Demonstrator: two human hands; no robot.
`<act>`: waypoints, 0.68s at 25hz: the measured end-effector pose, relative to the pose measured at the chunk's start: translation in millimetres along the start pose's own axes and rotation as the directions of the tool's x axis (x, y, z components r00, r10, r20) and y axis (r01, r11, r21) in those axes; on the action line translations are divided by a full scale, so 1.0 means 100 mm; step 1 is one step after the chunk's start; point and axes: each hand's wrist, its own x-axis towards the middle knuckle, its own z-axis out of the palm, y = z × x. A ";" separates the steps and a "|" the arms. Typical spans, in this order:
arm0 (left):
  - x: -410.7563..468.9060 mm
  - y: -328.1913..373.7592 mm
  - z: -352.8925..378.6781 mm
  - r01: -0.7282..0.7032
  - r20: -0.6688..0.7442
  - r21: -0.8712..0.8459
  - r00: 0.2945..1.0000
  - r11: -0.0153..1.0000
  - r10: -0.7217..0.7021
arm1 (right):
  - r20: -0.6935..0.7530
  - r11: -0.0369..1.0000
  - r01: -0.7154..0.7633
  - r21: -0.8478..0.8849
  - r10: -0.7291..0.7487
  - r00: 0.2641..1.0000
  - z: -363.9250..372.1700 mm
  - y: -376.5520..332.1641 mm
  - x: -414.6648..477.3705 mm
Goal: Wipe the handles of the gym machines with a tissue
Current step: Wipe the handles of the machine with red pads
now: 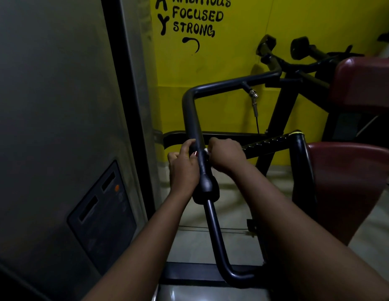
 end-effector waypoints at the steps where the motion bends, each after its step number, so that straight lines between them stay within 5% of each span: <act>1: 0.01 0.00 0.00 -0.013 0.000 0.001 1.000 1.000 0.013 | -0.035 1.000 0.016 -0.002 -0.016 0.999 0.02 -0.03 -0.04; 5: 0.04 0.00 0.03 -0.114 0.015 0.060 0.993 0.992 0.113 | -0.525 0.984 0.143 0.105 -0.067 0.849 0.26 -0.13 -0.46; 7: 0.05 -0.01 0.04 -0.166 0.020 0.113 0.986 0.980 0.165 | -0.471 0.862 0.042 0.505 0.234 0.850 0.32 -0.21 -0.62; 8: 0.05 -0.01 0.04 -0.179 0.020 0.131 0.984 0.975 0.177 | -0.273 0.569 -0.092 0.817 0.522 0.808 0.32 -0.23 -0.65; 9: 0.05 0.00 0.03 -0.186 0.021 0.149 0.983 0.971 0.185 | 0.073 0.090 -0.186 0.978 0.695 0.715 0.29 -0.23 -0.66; 10: 0.04 0.01 0.03 -0.196 0.027 0.174 0.981 0.965 0.195 | 0.401 -0.355 -0.207 0.912 0.664 0.631 0.33 -0.19 -0.61; 11: 0.03 0.02 0.02 -0.211 0.036 0.208 0.978 0.955 0.208 | 0.587 -0.596 -0.210 0.775 0.554 0.591 0.37 -0.11 -0.54; 14: 0.00 0.08 0.00 -0.233 0.065 0.298 0.973 0.926 0.224 | 0.765 -0.795 -0.251 0.553 0.364 0.532 0.55 0.04 -0.21; 17: 0.00 0.10 -0.01 -0.232 0.072 0.346 0.973 0.909 0.221 | 0.722 -0.814 -0.261 0.520 0.255 0.643 0.66 0.03 0.05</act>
